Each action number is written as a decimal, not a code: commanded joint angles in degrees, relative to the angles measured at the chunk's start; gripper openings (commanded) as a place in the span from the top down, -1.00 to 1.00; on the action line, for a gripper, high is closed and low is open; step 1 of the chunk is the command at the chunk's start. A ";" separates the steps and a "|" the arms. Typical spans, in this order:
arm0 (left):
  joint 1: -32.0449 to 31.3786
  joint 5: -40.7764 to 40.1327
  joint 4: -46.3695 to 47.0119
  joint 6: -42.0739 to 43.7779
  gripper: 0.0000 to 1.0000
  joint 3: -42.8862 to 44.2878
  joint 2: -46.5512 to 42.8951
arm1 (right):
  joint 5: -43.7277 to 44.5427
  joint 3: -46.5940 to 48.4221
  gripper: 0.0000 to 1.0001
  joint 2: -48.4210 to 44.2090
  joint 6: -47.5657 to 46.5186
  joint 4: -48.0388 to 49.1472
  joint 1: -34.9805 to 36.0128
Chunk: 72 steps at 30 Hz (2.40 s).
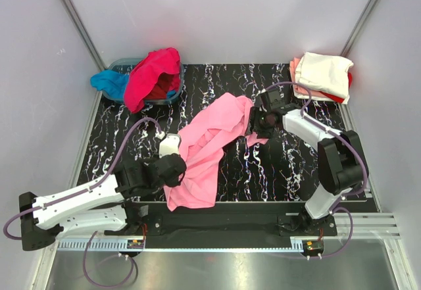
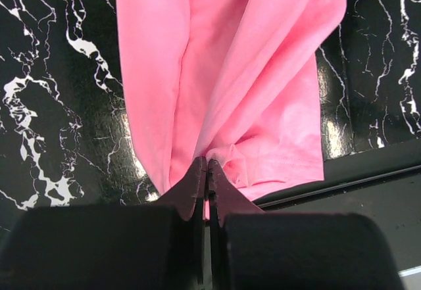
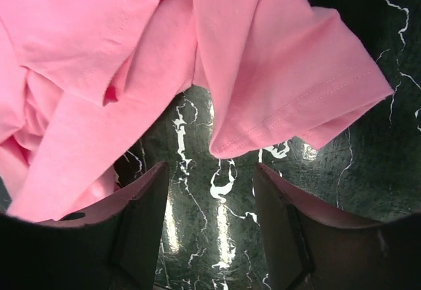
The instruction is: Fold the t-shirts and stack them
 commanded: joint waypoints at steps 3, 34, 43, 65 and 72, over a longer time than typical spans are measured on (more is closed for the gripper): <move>0.19 -1.16 2.43 -1.33 1.00 -1.17 -0.80 | 2.32 4.76 -0.22 5.21 -4.30 -2.90 0.56; 0.19 -5.46 -3.19 -1.08 1.00 1.90 -4.75 | 5.39 9.25 1.00 2.16 -5.46 -9.05 4.69; 0.19 -11.61 -4.07 18.13 1.00 21.31 -6.07 | 7.41 15.93 1.00 -27.71 1.66 -16.97 -1.46; 0.19 10.52 18.26 59.83 1.00 54.38 -13.01 | 33.52 48.10 1.00 -59.97 -2.02 -29.29 -3.04; 0.37 19.94 18.69 60.63 1.00 52.09 -13.72 | 30.19 52.39 1.00 -63.78 -7.56 -23.91 -3.04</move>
